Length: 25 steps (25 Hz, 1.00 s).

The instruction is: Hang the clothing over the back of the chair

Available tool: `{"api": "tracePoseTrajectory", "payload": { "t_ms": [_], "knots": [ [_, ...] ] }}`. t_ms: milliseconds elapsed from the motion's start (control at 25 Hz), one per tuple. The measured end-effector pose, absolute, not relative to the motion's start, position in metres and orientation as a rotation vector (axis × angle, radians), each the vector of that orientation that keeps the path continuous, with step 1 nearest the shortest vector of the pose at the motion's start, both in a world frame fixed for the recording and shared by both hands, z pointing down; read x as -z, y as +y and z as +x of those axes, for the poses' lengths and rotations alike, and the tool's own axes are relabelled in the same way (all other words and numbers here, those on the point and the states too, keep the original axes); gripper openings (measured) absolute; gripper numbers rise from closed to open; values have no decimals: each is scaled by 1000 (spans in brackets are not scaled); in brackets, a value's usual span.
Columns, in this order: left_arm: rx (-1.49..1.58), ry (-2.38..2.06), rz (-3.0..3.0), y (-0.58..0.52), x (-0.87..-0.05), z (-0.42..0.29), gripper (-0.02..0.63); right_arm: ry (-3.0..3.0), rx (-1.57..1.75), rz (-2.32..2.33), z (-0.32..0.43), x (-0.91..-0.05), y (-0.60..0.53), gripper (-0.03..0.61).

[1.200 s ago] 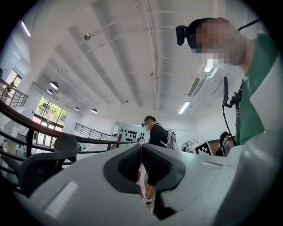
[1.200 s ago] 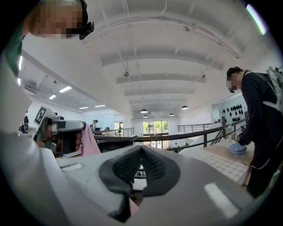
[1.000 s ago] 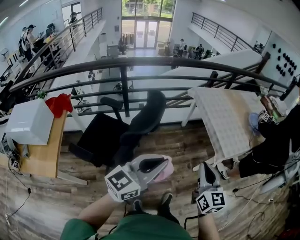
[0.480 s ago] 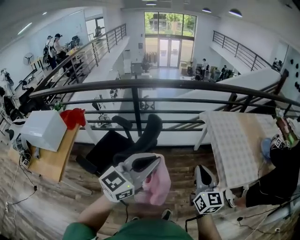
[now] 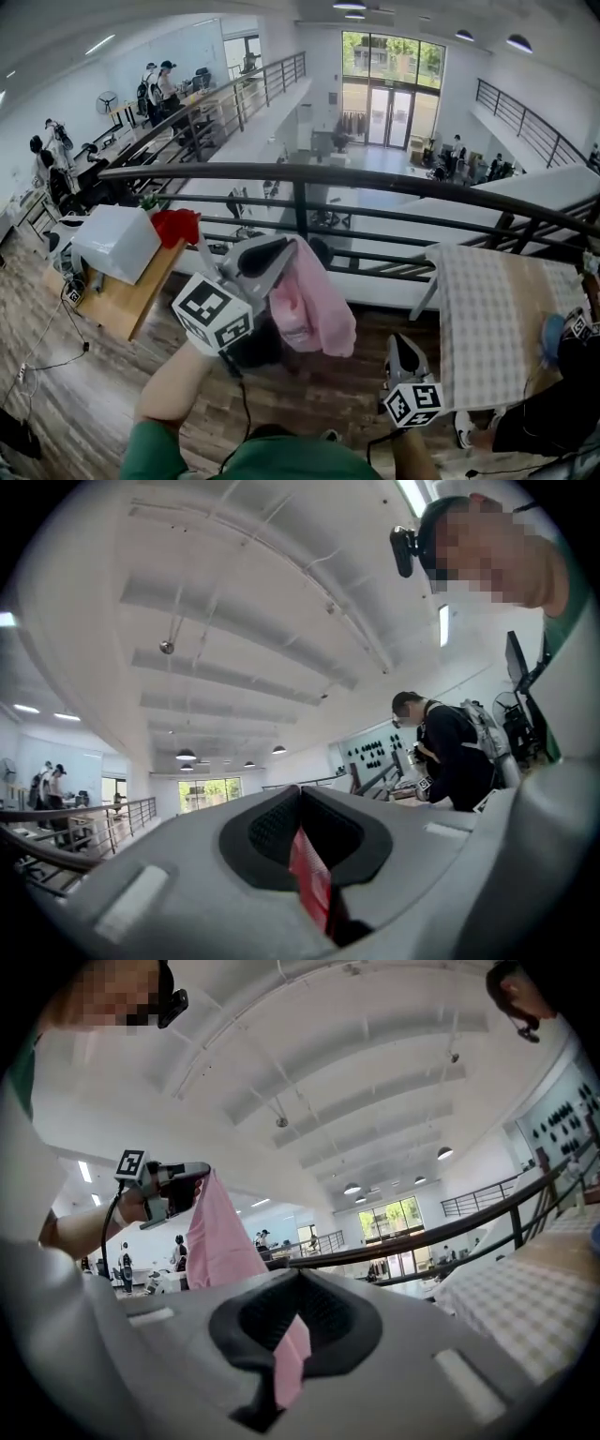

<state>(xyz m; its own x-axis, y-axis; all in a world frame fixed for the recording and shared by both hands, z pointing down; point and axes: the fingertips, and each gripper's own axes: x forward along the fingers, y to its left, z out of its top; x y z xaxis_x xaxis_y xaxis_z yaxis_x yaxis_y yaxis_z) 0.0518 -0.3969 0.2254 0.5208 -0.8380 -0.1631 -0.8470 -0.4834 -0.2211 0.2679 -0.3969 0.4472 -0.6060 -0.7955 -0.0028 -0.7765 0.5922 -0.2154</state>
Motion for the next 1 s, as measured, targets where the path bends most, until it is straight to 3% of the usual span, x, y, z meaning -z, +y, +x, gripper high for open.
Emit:
{"api": "tracePoseTrajectory", "payload": {
  "t_ms": [280,760,1000],
  "knots": [
    [-66,1608,-2374,-450,-201,11,14,2739,355,-1322,270,-464,-404,3],
    [-227,1741,-2381,-517,-203,-125,14,2636,352,-1582,258,-465,-432,3],
    [-205,1876,-2504,-555,-281,-228,14,2642,312,-1624,191,-458,-447,3]
  ]
}}
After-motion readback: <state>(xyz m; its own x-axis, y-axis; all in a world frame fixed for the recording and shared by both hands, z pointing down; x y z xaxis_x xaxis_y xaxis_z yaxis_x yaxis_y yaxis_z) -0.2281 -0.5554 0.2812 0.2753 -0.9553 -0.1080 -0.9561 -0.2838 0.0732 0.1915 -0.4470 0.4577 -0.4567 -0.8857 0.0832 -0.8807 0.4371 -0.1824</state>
